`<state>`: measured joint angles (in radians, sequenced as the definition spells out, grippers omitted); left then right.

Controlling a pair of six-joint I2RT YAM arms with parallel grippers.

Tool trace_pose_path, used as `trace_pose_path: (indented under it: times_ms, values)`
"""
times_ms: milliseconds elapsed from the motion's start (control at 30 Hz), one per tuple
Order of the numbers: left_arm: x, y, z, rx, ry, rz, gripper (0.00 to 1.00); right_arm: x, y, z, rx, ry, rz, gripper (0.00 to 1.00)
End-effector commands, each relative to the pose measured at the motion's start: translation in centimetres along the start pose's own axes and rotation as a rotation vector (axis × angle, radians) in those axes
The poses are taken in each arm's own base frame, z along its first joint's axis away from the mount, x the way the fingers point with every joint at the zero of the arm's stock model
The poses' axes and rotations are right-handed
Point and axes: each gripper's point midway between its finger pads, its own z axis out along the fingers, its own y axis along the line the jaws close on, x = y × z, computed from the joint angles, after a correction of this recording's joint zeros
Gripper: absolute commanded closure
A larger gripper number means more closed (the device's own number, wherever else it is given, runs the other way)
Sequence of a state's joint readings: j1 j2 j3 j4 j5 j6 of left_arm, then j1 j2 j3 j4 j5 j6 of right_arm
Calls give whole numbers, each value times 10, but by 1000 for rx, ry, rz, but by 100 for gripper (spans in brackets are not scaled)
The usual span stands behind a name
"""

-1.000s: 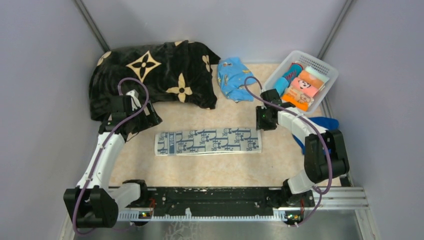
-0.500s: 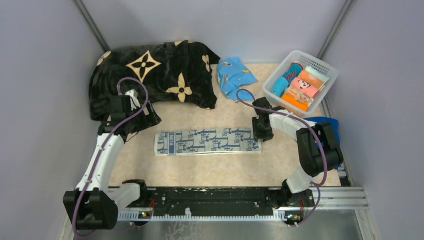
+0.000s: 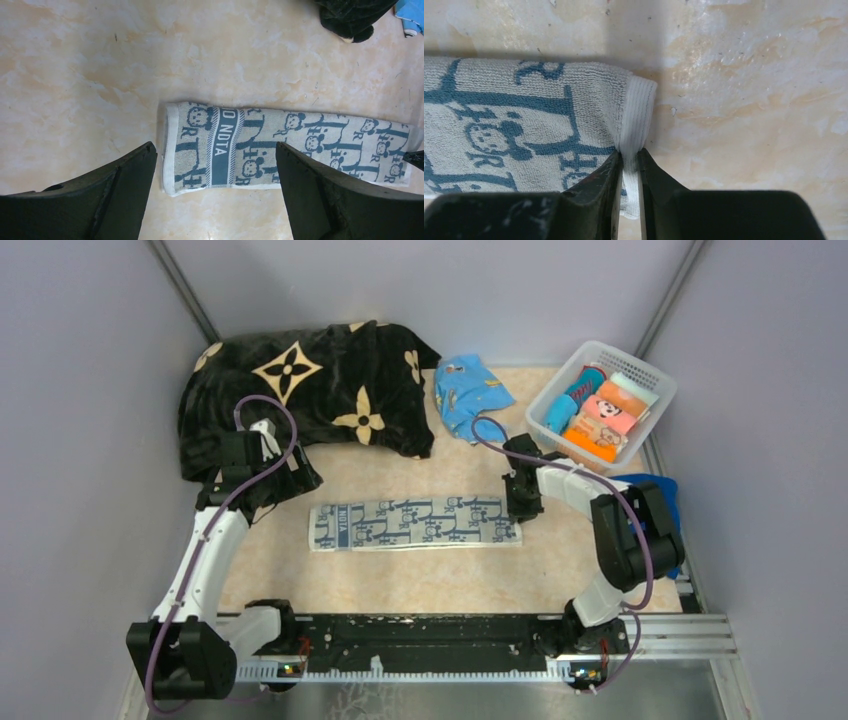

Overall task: Roll the towels
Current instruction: Fold the towel at the center of the board.

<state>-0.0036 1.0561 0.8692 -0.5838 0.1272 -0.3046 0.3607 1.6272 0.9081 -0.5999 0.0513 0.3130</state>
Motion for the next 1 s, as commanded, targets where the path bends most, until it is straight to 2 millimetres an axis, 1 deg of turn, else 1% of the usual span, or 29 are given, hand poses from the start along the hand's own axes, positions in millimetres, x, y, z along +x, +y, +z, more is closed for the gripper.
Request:
trace_pose_path:
  times_ms: [0, 67, 100, 167, 267, 333, 400, 467, 533, 633, 733, 767, 833, 867, 967]
  values:
    - [-9, 1, -2, -4, -35, 19, 6, 57, 3, 40, 28, 204, -18, 88]
    - [-9, 1, -2, -5, -35, 20, 6, 54, 3, 41, 37, 199, -23, 98]
    - [-9, 2, -2, -7, -36, 20, 6, 51, 4, 40, 38, 192, -23, 100]
    - [-9, 2, -2, -9, -37, 19, 6, 44, 2, 38, 54, 166, -22, 100]
    - [-9, 3, -2, -11, -36, 18, 6, 29, -9, 32, 106, 117, -13, 100]
    - [-9, 3, -2, -12, -37, 18, 6, 16, -18, 24, 122, 72, 11, 100]
    - [-8, 3, -2, -12, -37, 19, 6, -2, -32, 11, 159, 5, 48, 100]
    - [-8, 4, -1, -14, -37, 18, 6, -21, -48, -9, 187, -67, 80, 100]
    - [-8, 3, -1, -11, -36, 18, 6, -36, -67, -26, 233, -120, 117, 100]
    - [-8, 3, -1, -7, -35, 18, 6, -51, -97, -48, 331, -169, 160, 100]
    - [-7, 2, -1, -5, -32, 18, 6, -67, -119, -72, 438, -224, 182, 100]
    - [-7, 2, 0, -2, -32, 18, 6, -70, -121, -78, 452, -239, 185, 100]
    - [-6, 1, 0, 3, -30, 18, 6, -77, -118, -85, 432, -257, 174, 100]
    - [-6, 1, 0, 5, -28, 17, 6, -79, -112, -87, 396, -263, 168, 100]
    - [-4, 0, 2, 14, -22, 20, 6, -82, -83, -92, 240, -281, 129, 100]
